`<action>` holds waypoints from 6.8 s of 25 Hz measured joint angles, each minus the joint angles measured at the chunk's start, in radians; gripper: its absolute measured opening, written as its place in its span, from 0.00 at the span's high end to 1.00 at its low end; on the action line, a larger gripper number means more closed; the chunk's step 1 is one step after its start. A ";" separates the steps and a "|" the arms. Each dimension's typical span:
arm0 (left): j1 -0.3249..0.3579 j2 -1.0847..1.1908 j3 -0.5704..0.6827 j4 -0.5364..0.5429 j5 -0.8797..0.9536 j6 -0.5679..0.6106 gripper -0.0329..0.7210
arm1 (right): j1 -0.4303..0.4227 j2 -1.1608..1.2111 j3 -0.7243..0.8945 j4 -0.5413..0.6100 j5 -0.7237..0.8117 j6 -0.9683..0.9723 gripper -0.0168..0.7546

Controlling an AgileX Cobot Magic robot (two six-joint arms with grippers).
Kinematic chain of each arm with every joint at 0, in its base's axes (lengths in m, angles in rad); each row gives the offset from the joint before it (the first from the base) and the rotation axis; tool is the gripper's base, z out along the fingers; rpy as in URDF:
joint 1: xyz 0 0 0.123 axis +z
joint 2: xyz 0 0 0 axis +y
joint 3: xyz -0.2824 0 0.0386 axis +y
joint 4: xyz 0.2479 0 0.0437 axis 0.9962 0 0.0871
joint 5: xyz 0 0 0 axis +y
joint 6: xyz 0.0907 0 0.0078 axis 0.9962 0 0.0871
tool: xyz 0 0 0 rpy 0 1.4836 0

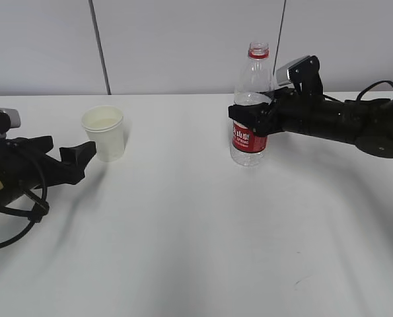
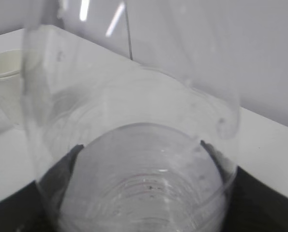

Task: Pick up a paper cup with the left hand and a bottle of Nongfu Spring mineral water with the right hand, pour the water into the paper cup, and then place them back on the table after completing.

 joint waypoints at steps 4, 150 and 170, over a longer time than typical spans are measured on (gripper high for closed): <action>0.000 0.000 0.001 0.000 0.000 0.000 0.18 | 0.000 0.000 0.000 0.000 -0.002 -0.001 0.22; -0.026 -0.057 0.001 0.000 0.007 -0.042 0.19 | -0.160 -0.309 0.090 -0.849 0.522 0.825 0.33; -0.026 -0.126 0.001 0.002 0.092 -0.091 0.19 | -0.152 -0.309 0.026 -0.840 0.695 0.930 0.33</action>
